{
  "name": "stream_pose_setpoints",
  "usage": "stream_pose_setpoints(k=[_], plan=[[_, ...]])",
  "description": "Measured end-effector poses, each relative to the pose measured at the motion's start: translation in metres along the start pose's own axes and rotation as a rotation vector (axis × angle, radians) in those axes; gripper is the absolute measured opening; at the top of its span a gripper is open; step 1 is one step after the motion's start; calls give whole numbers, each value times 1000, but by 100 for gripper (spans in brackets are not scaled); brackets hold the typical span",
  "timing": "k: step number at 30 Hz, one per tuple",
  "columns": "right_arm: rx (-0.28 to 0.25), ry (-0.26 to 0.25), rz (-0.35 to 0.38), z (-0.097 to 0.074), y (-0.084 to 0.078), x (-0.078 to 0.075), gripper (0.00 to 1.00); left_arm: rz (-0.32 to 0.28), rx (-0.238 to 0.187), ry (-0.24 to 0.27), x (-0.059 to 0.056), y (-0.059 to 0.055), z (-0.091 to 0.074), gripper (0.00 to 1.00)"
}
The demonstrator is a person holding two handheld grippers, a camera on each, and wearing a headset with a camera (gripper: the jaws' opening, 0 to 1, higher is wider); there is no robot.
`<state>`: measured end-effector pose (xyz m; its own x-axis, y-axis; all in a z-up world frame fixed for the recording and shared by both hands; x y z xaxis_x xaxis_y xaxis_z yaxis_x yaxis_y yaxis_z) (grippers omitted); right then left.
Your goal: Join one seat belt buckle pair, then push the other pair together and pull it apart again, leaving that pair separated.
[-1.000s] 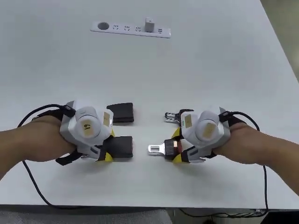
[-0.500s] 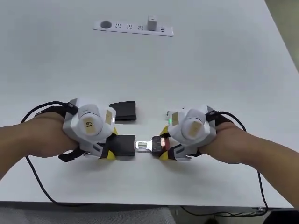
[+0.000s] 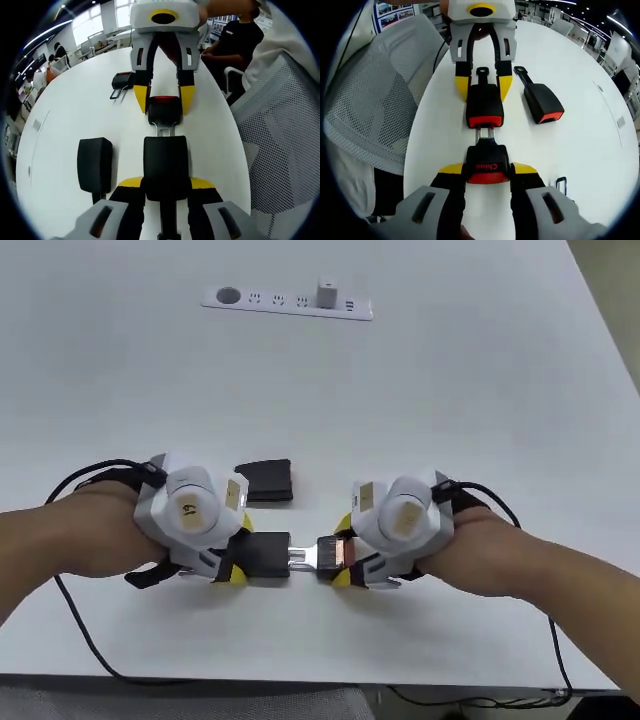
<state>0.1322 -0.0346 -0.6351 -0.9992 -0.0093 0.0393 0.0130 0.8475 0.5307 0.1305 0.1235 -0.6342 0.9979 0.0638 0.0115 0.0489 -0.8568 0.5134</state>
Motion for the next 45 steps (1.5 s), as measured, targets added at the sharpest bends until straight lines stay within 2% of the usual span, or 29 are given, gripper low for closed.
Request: stream_pose_setpoints(k=[10,16,24,31,34,35,36,38,45], plan=[[-4,12,0,2,4,-2,32,18,6,-11,2,-1,1,33],[-14,-6,0,3,7,-1,31,41,18,-19,4,0,2,32],[-24,2,-7,6,15,-3,31,23,-8,-14,4,-2,1,32],[-28,5,-4,10,17,-3,30,22,-1,-11,4,-1,1,32],[-33,8,0,12,21,-2,30,22,-2,-10,4,0,1,32],[-30,35,-25,14,25,-1,30,31,9,-7,5,0,0,32],[-20,13,-24,13,23,-2,30,27,4,-10,5,0,1,32],[-34,17,-4,16,22,1,30,29,8,-10,6,0,1,32],[-30,11,-2,17,19,-1,30,19,3,-5,4,1,1,32]])
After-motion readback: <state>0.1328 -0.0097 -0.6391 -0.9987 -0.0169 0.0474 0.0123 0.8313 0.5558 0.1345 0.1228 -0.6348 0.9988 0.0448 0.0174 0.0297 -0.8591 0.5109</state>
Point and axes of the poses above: the centre of the closed fingertips' face, and the gripper's own axes: z roughly forward along the fingers, x roughly to its left, y roughly out of its top, the point moved 7 cm from there along -z, roughly backward along the fingers, and after that the axes turned 2 degrees about y, right-handed, at the moved point
